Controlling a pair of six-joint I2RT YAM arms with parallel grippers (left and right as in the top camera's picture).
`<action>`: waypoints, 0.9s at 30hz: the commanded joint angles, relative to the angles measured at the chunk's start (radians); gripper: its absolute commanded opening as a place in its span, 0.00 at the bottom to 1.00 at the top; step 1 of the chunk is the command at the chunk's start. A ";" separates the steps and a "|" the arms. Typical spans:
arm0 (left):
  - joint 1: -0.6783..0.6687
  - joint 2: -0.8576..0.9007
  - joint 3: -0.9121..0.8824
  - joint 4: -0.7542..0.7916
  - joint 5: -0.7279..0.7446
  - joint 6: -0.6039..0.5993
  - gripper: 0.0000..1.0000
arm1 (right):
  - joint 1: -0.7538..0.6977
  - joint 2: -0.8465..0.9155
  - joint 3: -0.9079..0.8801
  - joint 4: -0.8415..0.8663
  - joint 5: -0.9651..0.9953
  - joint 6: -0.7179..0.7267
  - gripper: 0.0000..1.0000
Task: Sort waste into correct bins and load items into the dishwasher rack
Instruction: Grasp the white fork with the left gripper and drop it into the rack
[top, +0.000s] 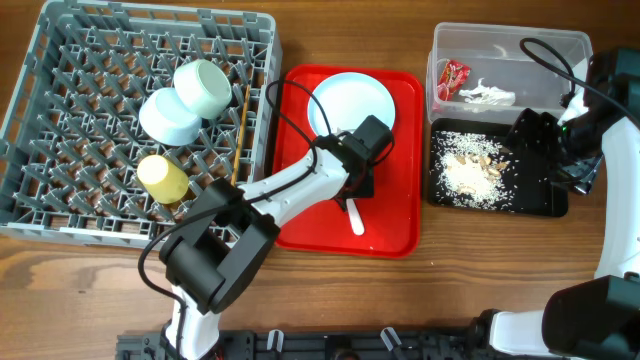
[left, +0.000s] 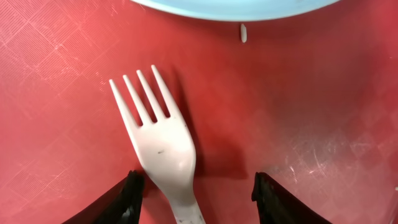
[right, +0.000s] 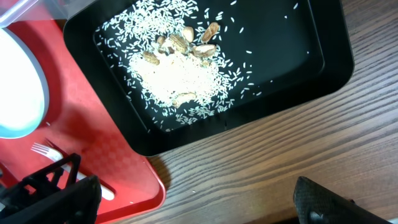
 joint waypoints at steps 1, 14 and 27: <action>-0.009 0.056 0.006 -0.027 -0.019 -0.021 0.56 | 0.000 -0.019 0.009 -0.002 -0.009 0.001 1.00; -0.008 0.049 0.006 -0.087 -0.015 -0.020 0.10 | 0.000 -0.019 0.009 -0.002 -0.009 0.001 1.00; 0.200 -0.407 0.006 -0.166 -0.095 0.267 0.04 | 0.000 -0.019 0.009 -0.001 -0.009 0.000 1.00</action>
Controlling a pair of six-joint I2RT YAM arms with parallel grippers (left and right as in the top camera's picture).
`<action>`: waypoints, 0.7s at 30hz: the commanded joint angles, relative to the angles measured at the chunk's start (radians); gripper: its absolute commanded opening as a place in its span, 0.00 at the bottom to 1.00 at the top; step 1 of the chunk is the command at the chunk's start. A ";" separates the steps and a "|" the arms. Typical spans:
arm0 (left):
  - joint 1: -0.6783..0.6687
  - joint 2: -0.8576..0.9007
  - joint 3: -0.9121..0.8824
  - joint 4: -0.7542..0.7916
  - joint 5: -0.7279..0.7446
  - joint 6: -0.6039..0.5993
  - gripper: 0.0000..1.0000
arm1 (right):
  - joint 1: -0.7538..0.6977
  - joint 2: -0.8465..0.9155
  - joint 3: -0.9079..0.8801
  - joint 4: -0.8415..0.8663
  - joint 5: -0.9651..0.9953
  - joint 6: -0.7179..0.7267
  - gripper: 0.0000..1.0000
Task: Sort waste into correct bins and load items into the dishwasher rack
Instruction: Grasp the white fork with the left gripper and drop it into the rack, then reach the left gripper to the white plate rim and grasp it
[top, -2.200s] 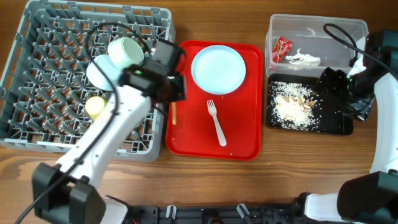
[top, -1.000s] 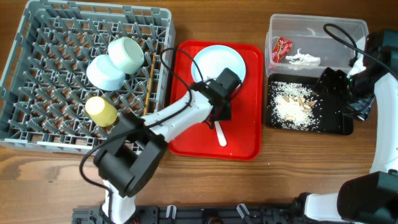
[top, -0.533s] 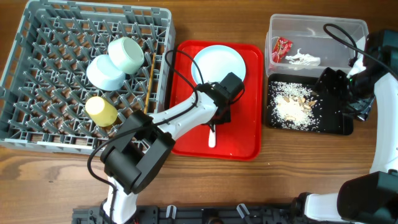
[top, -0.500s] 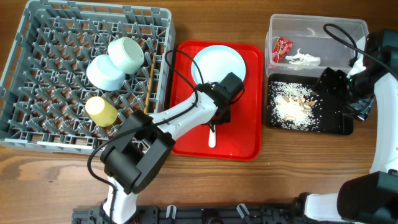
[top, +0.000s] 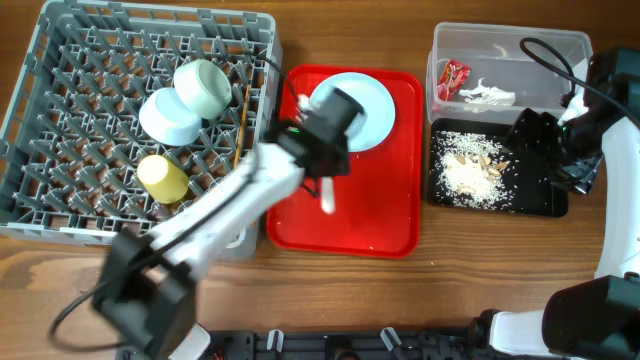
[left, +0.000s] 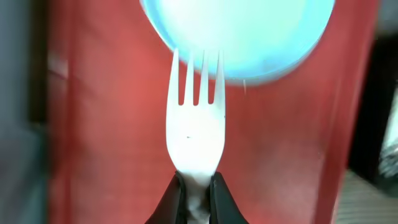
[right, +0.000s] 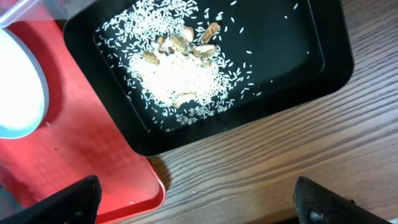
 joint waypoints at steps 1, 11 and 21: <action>0.169 -0.153 -0.002 -0.014 -0.061 0.258 0.04 | 0.000 -0.019 0.009 -0.001 -0.009 0.001 1.00; 0.423 -0.032 -0.002 0.044 -0.060 0.441 0.14 | 0.000 -0.019 0.009 -0.004 -0.009 0.001 1.00; 0.313 -0.080 0.052 0.075 -0.015 0.442 0.52 | 0.000 -0.019 0.009 -0.004 -0.009 0.001 1.00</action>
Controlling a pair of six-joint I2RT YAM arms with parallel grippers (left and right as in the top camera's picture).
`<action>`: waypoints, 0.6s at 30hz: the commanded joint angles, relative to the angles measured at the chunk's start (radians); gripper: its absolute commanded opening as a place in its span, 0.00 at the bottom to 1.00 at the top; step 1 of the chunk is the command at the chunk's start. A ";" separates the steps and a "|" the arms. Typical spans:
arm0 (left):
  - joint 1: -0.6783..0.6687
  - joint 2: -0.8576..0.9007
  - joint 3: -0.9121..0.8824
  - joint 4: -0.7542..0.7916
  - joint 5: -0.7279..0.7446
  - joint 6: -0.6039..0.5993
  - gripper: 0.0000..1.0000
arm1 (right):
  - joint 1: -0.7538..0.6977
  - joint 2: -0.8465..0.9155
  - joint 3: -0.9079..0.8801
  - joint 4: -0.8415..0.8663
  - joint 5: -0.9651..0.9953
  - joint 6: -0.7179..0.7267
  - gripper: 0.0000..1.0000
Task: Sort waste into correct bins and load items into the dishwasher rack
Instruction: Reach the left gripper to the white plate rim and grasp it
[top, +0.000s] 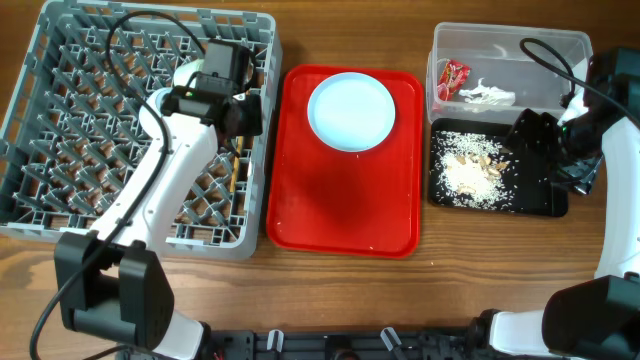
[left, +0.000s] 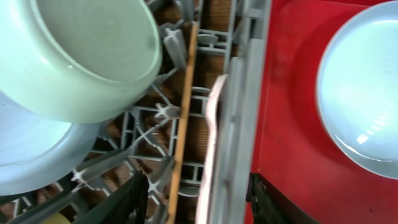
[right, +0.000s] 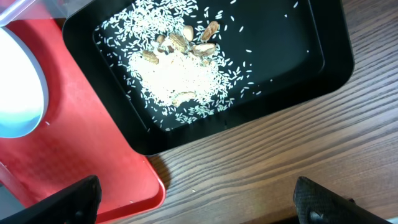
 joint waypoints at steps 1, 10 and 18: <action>-0.112 -0.047 0.066 0.045 0.048 0.017 0.56 | 0.000 -0.019 0.009 -0.001 -0.009 0.001 1.00; -0.411 0.224 0.075 0.385 0.073 0.305 0.70 | 0.000 -0.019 0.009 -0.002 -0.009 0.001 1.00; -0.458 0.428 0.075 0.408 0.073 0.349 0.64 | 0.000 -0.019 0.009 -0.001 -0.009 0.001 1.00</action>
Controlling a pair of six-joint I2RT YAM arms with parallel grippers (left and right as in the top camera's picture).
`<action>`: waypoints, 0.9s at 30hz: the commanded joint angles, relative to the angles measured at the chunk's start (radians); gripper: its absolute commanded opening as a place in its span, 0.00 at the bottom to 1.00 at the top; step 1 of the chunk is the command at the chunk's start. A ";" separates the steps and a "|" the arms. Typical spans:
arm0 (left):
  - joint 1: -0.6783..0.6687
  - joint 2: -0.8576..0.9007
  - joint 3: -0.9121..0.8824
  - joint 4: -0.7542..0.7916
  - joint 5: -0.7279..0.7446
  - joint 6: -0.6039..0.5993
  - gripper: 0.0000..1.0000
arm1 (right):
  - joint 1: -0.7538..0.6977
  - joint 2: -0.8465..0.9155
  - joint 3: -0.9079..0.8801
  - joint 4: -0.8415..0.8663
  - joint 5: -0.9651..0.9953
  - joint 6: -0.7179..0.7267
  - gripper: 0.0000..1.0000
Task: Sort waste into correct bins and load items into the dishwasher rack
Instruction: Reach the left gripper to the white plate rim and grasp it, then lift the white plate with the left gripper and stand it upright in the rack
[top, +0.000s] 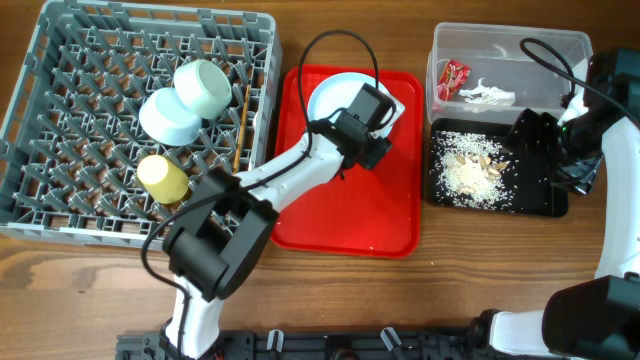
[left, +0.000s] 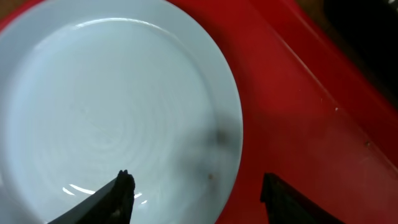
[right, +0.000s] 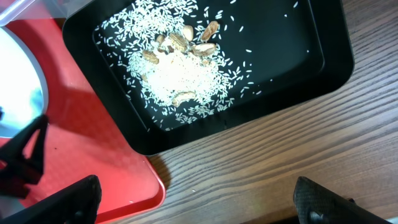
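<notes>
A light blue plate lies at the back of the red tray. My left gripper hangs open over the plate's right edge, holding nothing; in the left wrist view the left gripper straddles the rim of the plate. The grey dishwasher rack holds a green cup, a blue bowl, a yellow cup and a wooden chopstick. My right gripper stands open and empty over the black bin.
The black bin holds rice and nut pieces. Behind it a clear bin holds wrappers. The red tray's corner and bare wood show in the right wrist view.
My left gripper was open over the rack's right edge with the white fork lying there. Now it is open over the plate on the red tray. The right arm has not moved.
My left gripper stood open around a white fork on the red tray. Then it was shut on the fork, held up near the plate. Then it was open at the rack, the fork lying beside the chopstick. Now it is over the plate.
</notes>
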 joint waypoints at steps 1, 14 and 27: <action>-0.013 0.053 0.004 -0.044 0.005 0.020 0.59 | 0.000 -0.019 0.009 0.000 -0.009 0.001 1.00; -0.050 0.064 0.000 -0.068 -0.016 0.020 0.04 | 0.000 -0.019 0.009 0.002 -0.009 0.001 1.00; -0.021 -0.288 0.008 -0.095 -0.063 -0.061 0.04 | 0.000 -0.019 0.009 0.001 -0.009 0.001 1.00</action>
